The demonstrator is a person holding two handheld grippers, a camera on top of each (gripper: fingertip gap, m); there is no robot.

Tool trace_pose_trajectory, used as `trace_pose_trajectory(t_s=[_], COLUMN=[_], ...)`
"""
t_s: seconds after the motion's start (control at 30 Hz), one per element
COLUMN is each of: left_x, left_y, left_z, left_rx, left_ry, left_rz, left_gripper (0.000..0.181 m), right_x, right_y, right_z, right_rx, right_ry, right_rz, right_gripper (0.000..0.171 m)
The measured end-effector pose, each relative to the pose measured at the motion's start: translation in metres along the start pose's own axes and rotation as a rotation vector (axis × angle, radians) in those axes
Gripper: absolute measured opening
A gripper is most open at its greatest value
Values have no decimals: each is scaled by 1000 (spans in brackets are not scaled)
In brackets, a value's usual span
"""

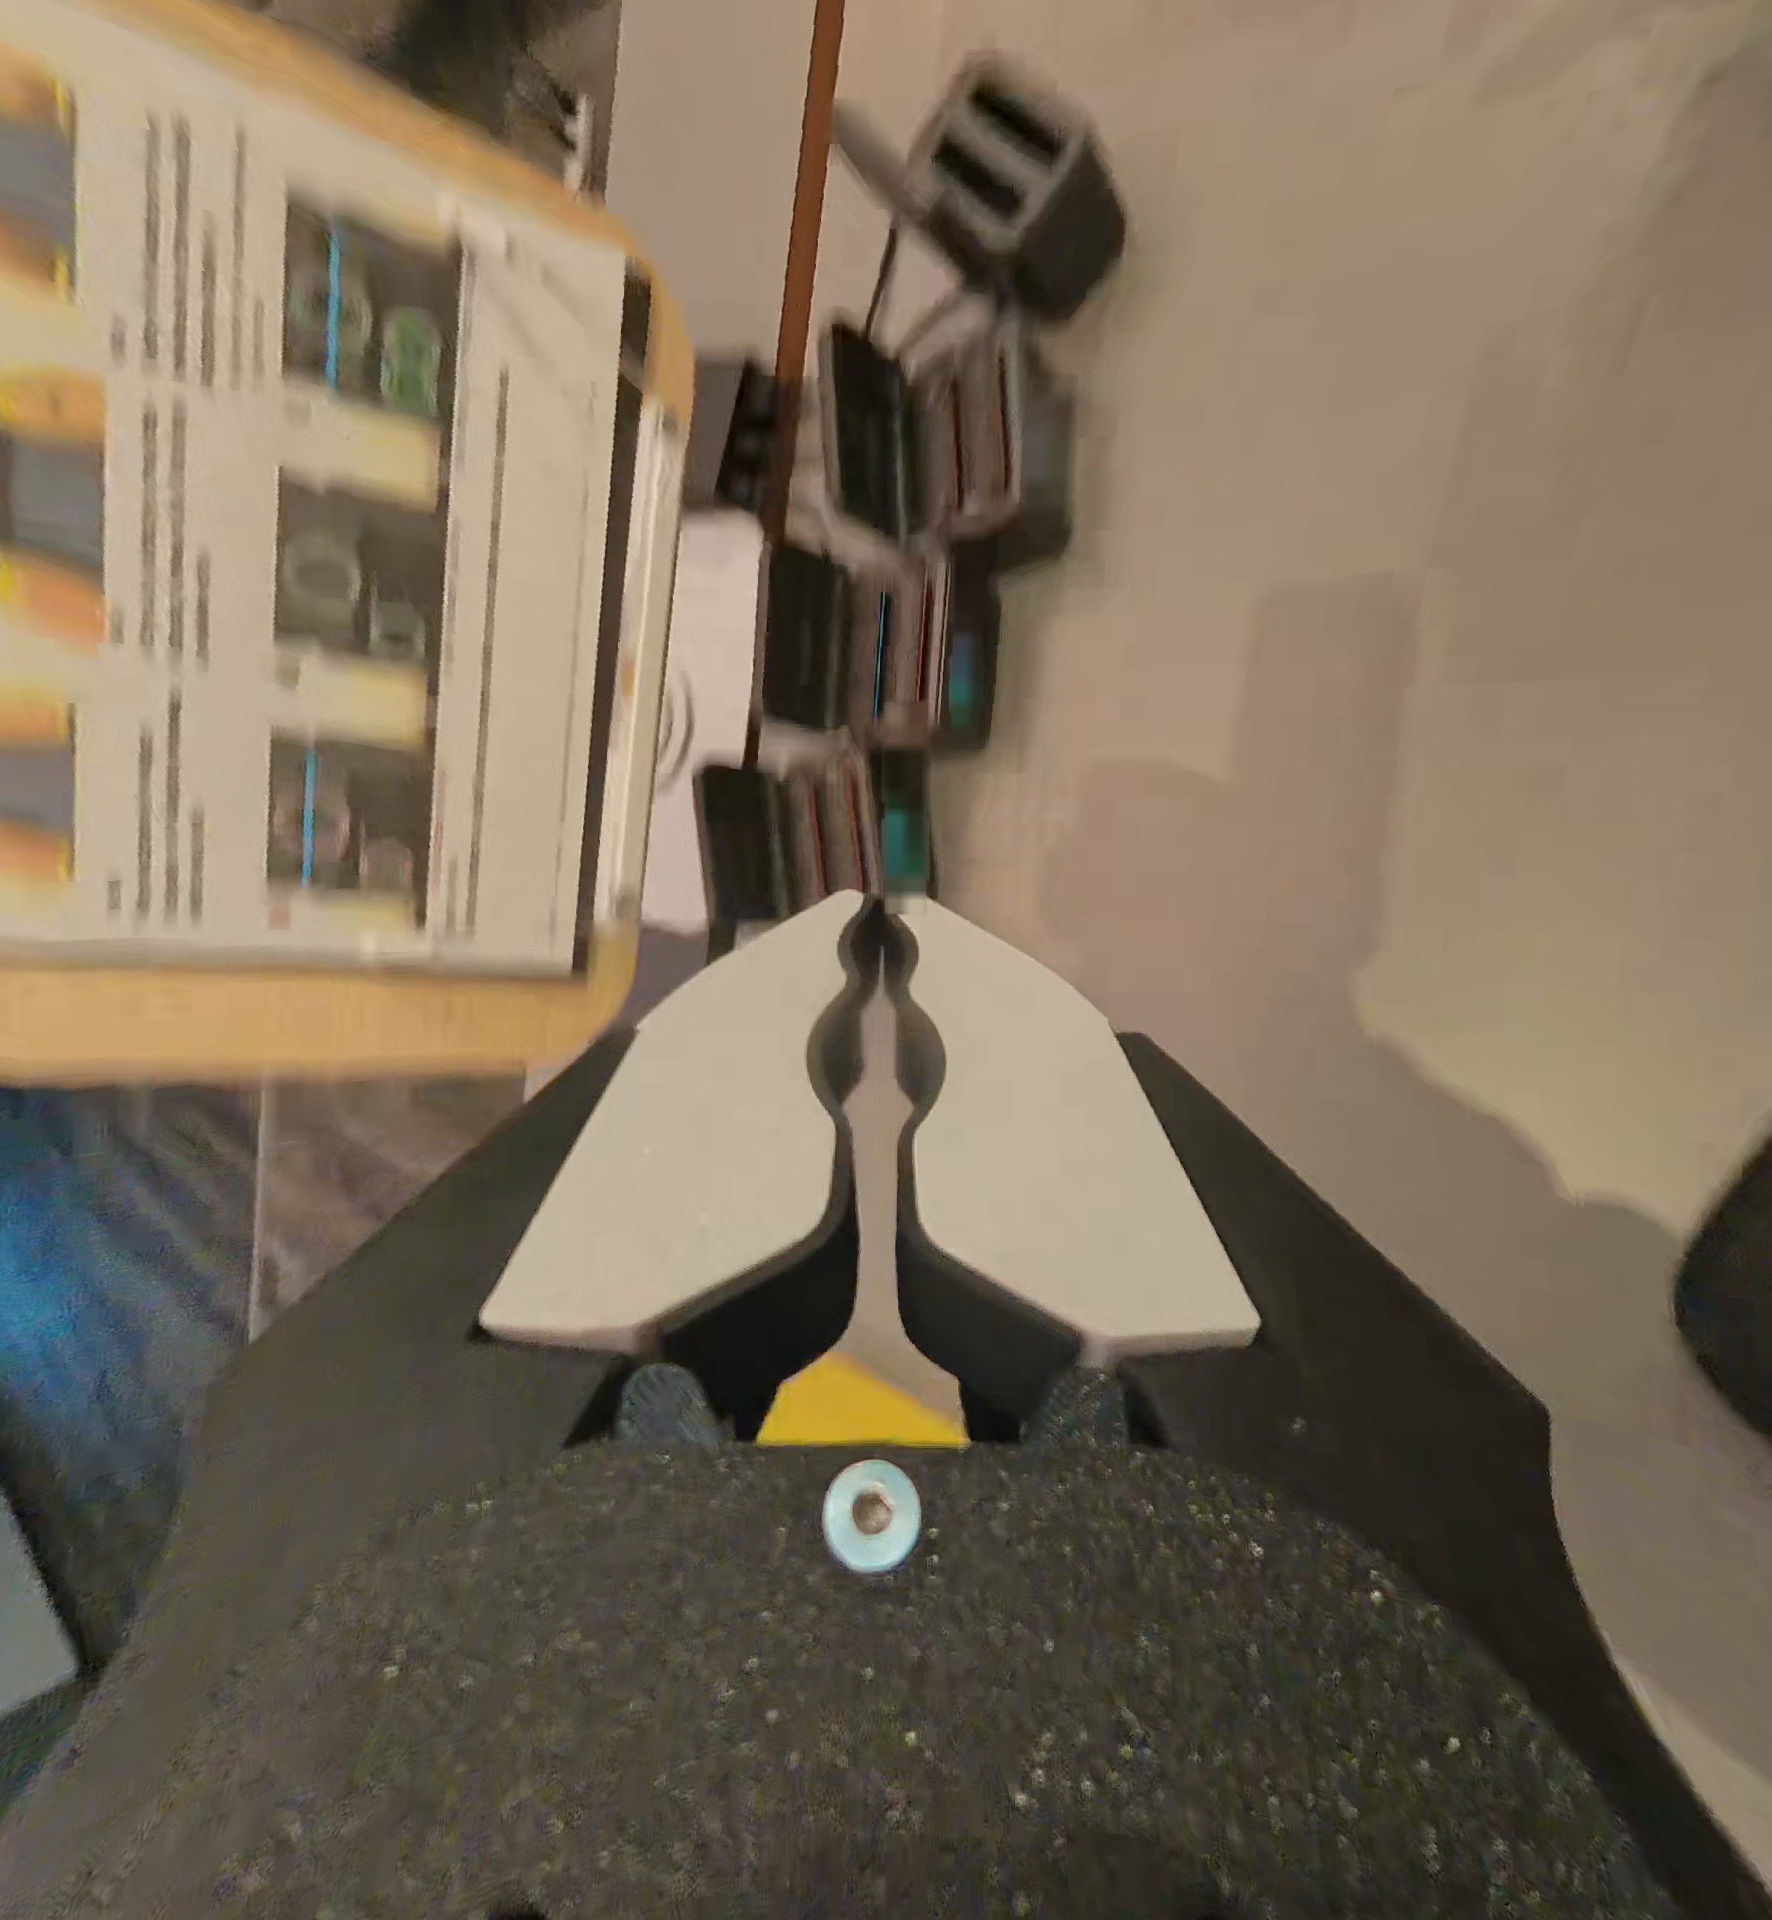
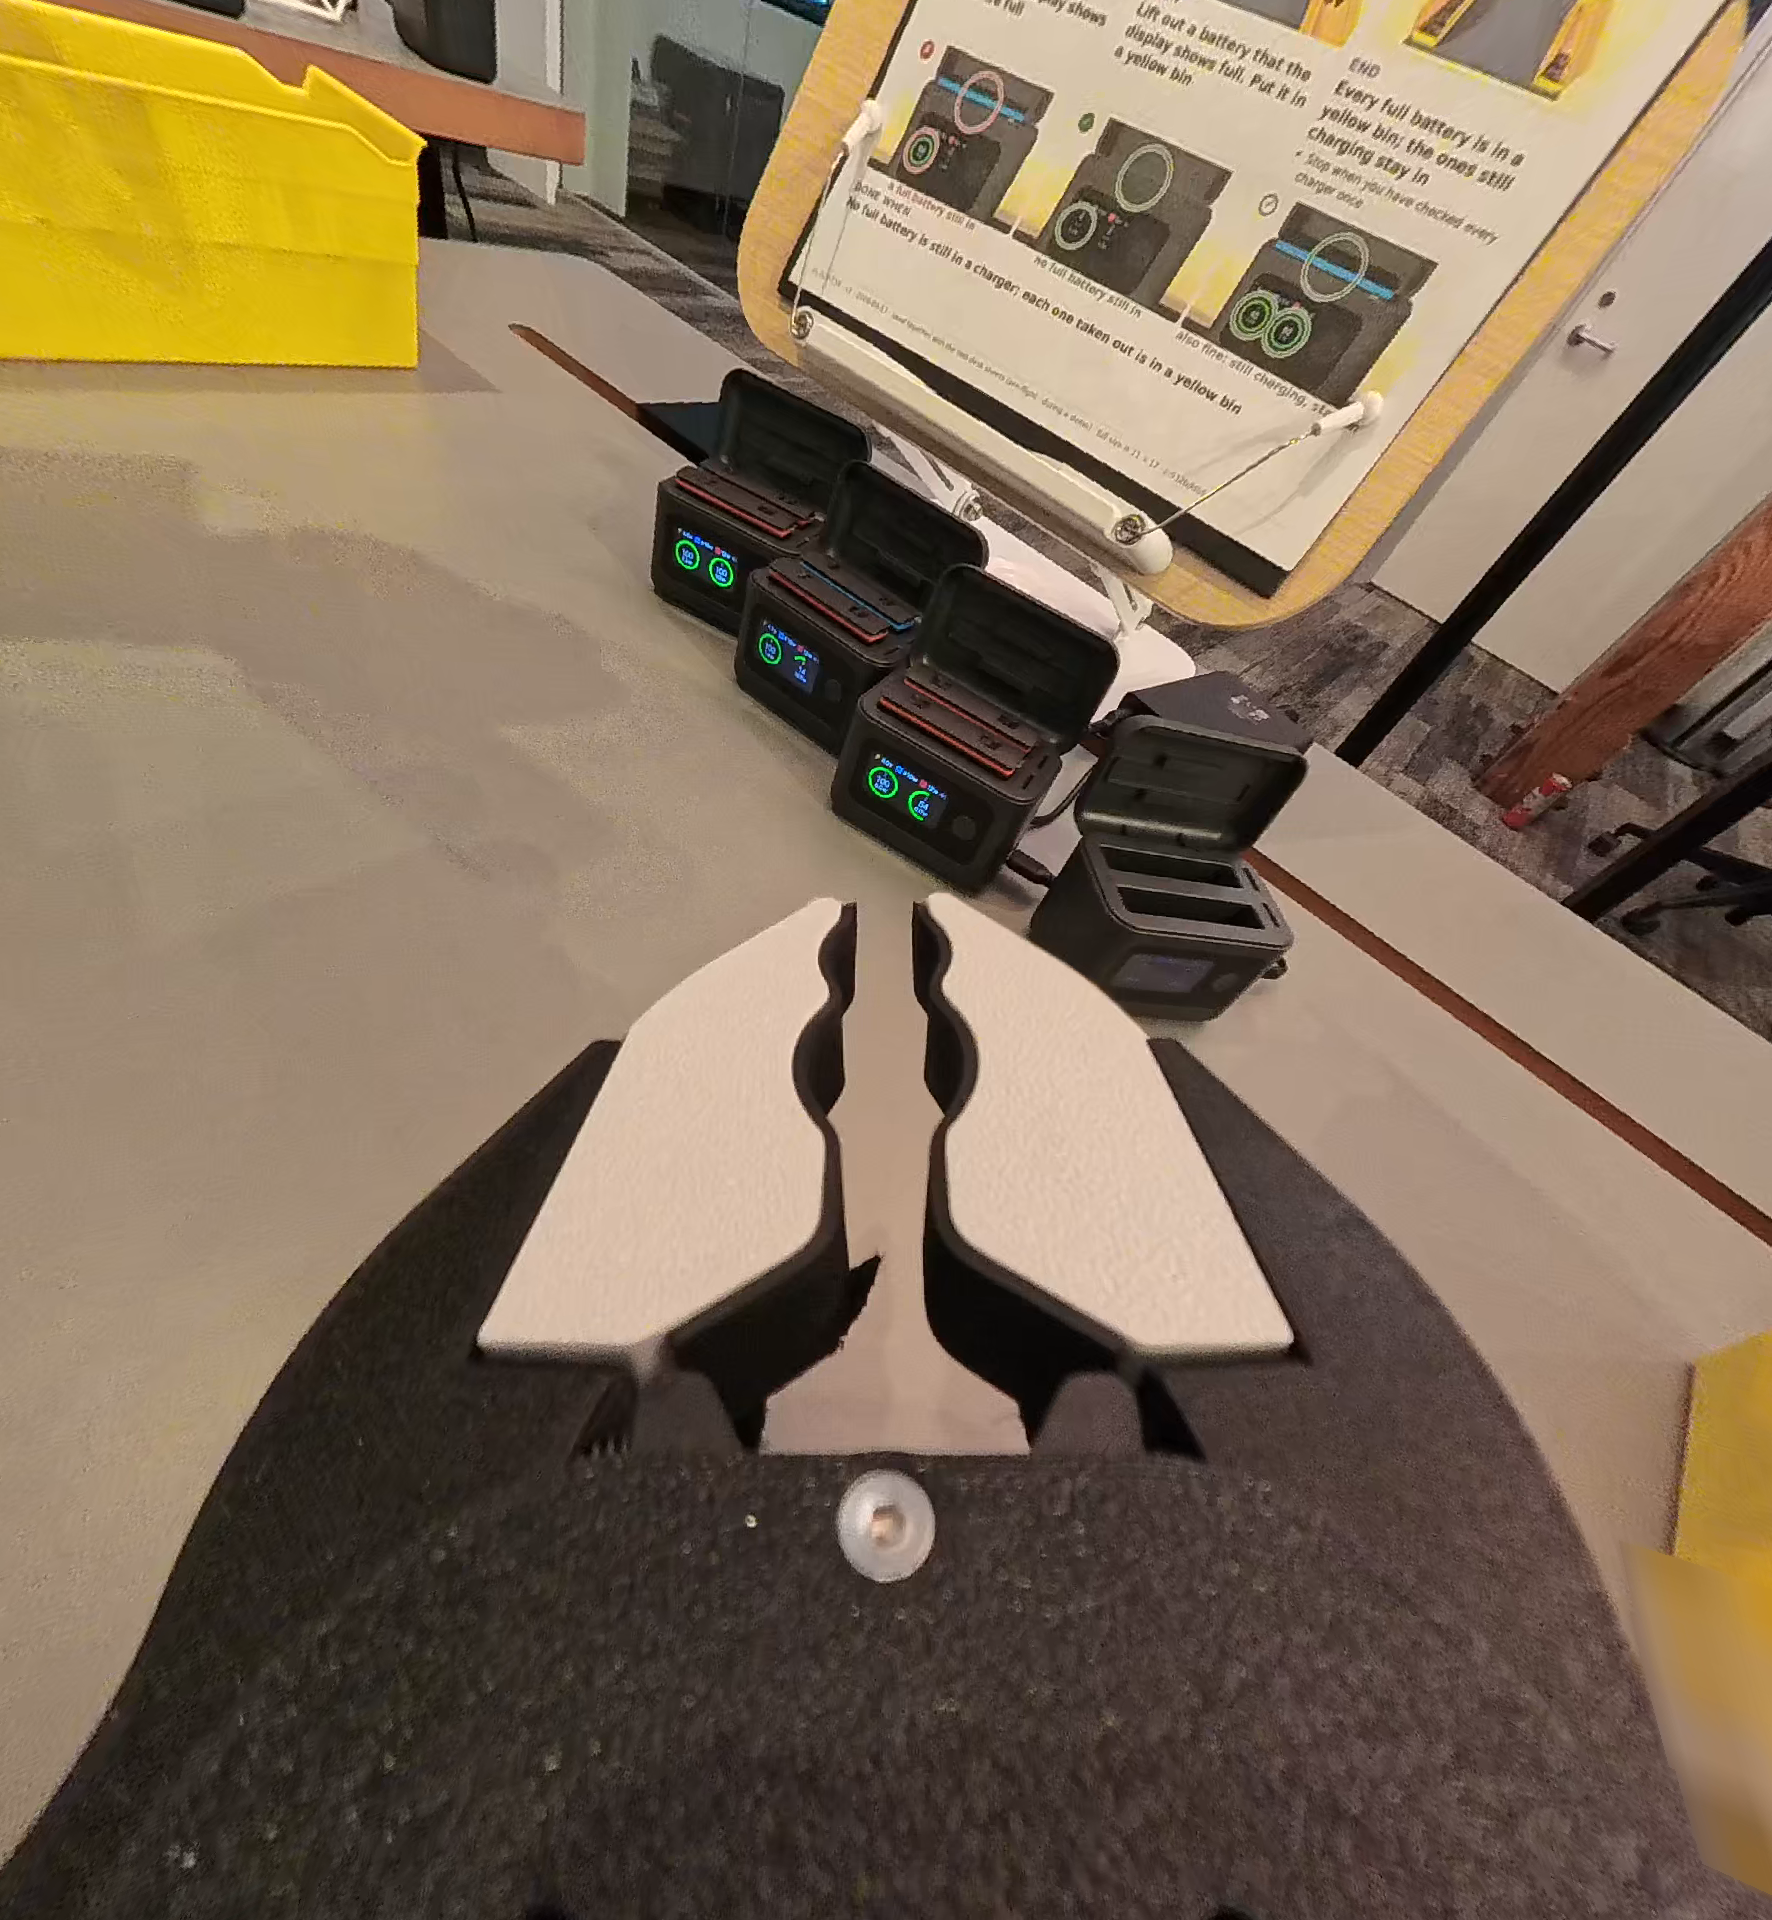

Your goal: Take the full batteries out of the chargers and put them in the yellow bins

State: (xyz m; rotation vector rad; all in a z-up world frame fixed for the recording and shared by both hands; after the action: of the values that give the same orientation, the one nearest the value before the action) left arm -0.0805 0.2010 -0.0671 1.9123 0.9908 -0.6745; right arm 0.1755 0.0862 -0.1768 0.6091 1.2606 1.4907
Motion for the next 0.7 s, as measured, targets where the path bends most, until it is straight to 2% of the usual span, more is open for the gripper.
trace_pose_trajectory(t_s=[0.2,0.33,0.47,0.7], left_x=[-86,-105,-92,-65], left_y=[-151,-240,-280,-297], left_z=[34,70,95,99], left_rx=[-160,-227,-224,-144], left_ry=[57,4,-68,-122], left_rz=[-151,-311,-404,-544], left_gripper=[11,18,23,30], right_x=[4,9,14,17], right_y=[-6,-12,-18,-23], right_z=[-3,-5,-10,-15], right_rx=[-12,-11,-29,-65], right_ry=[7,14,22,20], right_rz=[-23,-49,-78,-100], right_gripper=[10,10,10,10])
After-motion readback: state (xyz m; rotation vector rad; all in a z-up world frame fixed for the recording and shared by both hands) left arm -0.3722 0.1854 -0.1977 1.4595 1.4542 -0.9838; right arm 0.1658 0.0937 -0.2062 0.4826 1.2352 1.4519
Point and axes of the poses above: each gripper's, where its closed fingertips meet, x out along the fingers, y out of its top, z = x × y across the jaws, the point moved 3 cm from there along -x, back along the fingers, and after that the axes turned 5 degrees about -y, right-handed, at the moved point
